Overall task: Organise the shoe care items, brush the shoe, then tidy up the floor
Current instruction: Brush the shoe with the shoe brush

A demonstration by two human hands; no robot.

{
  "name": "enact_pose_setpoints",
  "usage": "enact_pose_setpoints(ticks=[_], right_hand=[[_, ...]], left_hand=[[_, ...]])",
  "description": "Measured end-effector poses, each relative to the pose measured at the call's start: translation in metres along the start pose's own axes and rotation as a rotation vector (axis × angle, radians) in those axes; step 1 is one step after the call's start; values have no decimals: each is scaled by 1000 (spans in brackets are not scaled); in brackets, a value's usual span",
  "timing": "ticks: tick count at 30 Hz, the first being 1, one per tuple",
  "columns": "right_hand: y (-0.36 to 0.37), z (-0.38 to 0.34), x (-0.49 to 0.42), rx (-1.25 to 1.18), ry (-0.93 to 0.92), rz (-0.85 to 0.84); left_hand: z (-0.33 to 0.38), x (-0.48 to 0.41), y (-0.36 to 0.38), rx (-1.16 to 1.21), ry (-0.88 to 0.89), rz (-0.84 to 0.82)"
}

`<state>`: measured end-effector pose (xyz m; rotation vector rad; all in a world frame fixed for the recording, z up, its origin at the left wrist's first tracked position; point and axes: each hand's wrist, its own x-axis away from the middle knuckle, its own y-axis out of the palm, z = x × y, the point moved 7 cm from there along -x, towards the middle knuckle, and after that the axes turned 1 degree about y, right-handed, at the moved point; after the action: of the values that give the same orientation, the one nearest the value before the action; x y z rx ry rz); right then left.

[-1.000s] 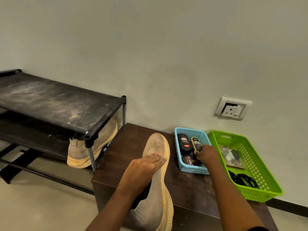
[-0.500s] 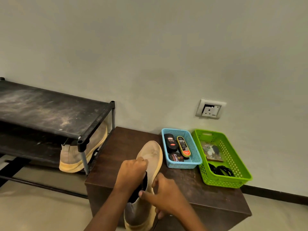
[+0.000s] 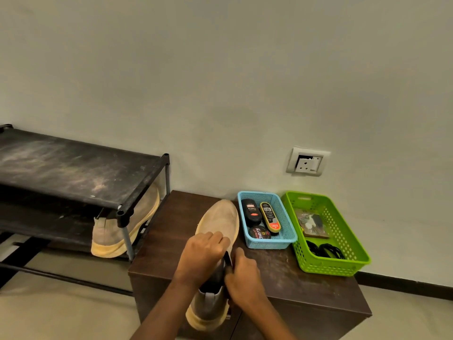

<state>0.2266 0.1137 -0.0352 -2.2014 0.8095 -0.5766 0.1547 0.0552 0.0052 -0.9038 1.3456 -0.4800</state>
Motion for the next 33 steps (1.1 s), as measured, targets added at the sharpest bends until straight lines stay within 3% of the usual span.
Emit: enact_pose_setpoints(ticks=[4,7,12,15,19,22,26,29,33], right_hand=[[-7,-8,-3,55,-55,39],[-10,-11,-5,132,-59,76],[-12,-22,-1,218,-122,108],[-19,-35,9,242,-197,128],[-26,-60,34,295,-352,170],[-19,-83,59,350,-451,151],[-7,-118,90,319,-550,125],[1,-150,109,175,-614,102],[37,-192,127,-15,-632,-25]], left_hand=[[-20,6,-1,124,-282,-25],[-32,16,1,155,-551,-199],[-44,62,7,398,-1037,-532],[-45,88,5,563,-1228,-599],[-42,108,-16,652,-1311,-577],[-43,122,-38,703,-1347,-456],[-61,138,-91,421,-1276,-319],[-77,156,-140,303,-1234,-185],[-108,184,-199,110,-1236,-122]])
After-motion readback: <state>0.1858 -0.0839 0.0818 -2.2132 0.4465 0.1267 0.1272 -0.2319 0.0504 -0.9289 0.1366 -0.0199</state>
